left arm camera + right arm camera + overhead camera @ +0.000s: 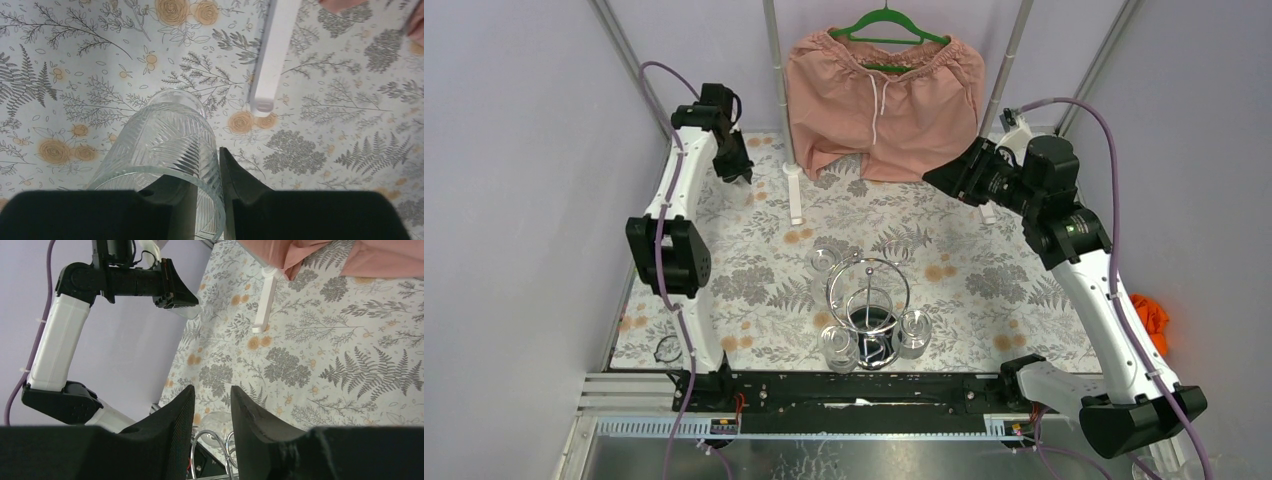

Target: Take the wine glass off the wine glass rack

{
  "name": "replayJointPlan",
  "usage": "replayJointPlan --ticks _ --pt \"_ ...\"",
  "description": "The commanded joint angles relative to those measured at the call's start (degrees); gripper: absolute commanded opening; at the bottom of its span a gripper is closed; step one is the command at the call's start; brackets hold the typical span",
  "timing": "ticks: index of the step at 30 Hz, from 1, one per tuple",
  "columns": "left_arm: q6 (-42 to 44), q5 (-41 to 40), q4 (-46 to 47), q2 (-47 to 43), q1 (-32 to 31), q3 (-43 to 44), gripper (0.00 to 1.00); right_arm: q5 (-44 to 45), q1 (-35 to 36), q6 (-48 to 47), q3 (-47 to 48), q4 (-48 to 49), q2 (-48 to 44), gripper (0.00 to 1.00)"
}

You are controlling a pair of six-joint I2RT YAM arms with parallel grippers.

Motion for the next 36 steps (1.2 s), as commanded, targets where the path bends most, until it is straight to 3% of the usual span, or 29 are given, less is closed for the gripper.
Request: replayJointPlan --ticks 1,10,14,25,36 --pt "1.69 -2.16 2.17 2.18 0.25 0.30 0.00 2.19 -0.31 -2.52 0.78 -0.97 -1.91 0.40" --pt "-0.09 -1.58 8.07 5.69 -0.01 -4.01 0.00 2.44 -0.43 -2.26 -1.76 0.26 -2.01 0.40" --pt "-1.12 -5.17 10.89 5.57 -1.02 -7.83 0.00 2.27 -0.50 -2.21 -2.73 0.64 -1.98 0.40" --pt "-4.60 -10.27 23.29 0.21 -5.03 -19.40 0.00 2.29 -0.67 -2.11 -4.72 1.60 -2.35 0.40" --pt "-5.79 -11.27 26.43 -1.69 -5.27 -23.42 0.00 1.34 -0.71 -1.12 -6.12 3.08 -2.20 0.40"
